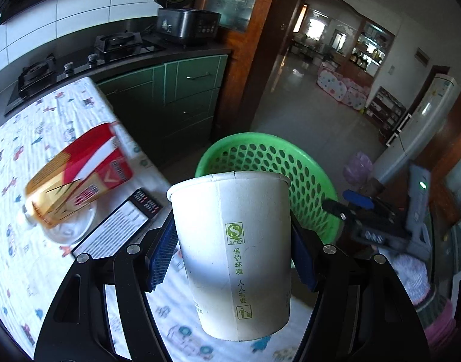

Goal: Collect trash
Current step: 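Drop the yellow pastry bag into the green basket with the right tool while the left carries the cup, then move the white paper cup over the green basket and open the left tool, then swing back to the table and grasp the clear plastic cup with the left tool, then grasp the black-and-white boxed package with the right tool, then carry the boxed package into the green basket with the right tool while the left holds the clear cup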

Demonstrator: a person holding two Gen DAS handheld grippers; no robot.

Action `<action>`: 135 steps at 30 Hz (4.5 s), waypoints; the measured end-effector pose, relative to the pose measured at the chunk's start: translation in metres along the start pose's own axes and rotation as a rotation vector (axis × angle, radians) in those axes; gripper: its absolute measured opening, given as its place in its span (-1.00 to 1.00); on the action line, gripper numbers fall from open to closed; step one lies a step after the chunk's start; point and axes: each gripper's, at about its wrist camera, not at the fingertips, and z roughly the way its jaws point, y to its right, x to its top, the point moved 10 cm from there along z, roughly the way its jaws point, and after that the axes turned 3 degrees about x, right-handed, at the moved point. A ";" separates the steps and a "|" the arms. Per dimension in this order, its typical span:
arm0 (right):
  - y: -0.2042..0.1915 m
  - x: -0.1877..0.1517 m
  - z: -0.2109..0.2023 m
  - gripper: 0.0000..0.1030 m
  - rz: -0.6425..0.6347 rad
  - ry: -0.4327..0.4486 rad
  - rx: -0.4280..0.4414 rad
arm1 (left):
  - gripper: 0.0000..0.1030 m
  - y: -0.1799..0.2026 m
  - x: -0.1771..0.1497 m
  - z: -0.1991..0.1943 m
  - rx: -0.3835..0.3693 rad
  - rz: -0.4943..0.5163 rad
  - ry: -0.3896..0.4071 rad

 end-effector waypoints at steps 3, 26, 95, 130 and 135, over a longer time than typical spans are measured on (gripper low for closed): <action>-0.001 -0.006 -0.014 0.62 -0.005 0.021 0.012 | 0.30 0.010 0.009 0.019 -0.008 0.004 -0.011; -0.016 -0.033 -0.043 0.64 0.001 0.050 0.059 | 0.55 0.019 0.005 0.064 0.018 0.023 -0.074; -0.226 -0.034 0.031 0.48 -0.078 -0.160 0.235 | 0.16 -0.206 -0.087 -0.096 0.293 -0.119 0.046; -0.264 -0.006 0.145 0.03 0.348 -0.276 -0.161 | 0.16 -0.256 -0.114 -0.133 0.178 -0.115 0.092; -0.265 -0.007 0.146 0.03 0.285 -0.303 -0.160 | 0.16 -0.260 -0.115 -0.134 0.179 -0.121 0.092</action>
